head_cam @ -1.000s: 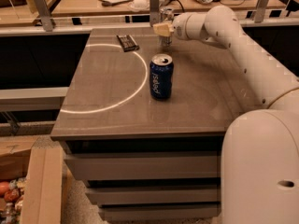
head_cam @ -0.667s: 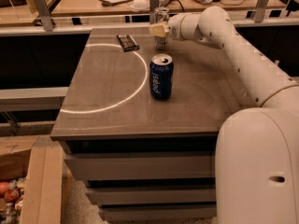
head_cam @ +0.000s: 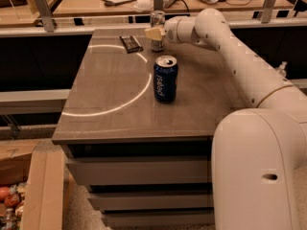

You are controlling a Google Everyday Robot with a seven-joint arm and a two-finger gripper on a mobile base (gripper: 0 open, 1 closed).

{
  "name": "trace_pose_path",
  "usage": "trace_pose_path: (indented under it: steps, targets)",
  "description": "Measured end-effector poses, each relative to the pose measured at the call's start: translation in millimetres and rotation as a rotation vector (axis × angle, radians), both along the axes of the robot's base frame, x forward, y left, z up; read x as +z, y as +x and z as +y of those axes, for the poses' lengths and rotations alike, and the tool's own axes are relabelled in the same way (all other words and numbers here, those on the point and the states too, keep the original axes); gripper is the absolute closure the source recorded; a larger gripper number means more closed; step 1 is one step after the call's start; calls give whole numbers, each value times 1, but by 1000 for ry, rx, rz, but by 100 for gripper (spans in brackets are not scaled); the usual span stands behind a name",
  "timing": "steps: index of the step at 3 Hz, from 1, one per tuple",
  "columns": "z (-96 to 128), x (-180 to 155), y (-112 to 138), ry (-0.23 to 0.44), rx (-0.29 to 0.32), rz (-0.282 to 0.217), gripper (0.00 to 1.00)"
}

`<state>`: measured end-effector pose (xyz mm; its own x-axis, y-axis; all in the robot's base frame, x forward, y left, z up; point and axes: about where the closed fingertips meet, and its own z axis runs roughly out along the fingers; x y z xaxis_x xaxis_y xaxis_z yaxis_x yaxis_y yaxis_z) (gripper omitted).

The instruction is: Move redbull can near rxbar chocolate

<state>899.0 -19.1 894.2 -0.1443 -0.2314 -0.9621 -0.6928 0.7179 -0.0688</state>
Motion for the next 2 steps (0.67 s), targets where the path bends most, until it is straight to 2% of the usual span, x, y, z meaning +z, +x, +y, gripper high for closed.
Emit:
trace_pose_path:
  steps: [1, 2]
  targets:
    - [14, -3, 1, 8, 21, 9, 100]
    - [27, -2, 1, 13, 45, 10, 87]
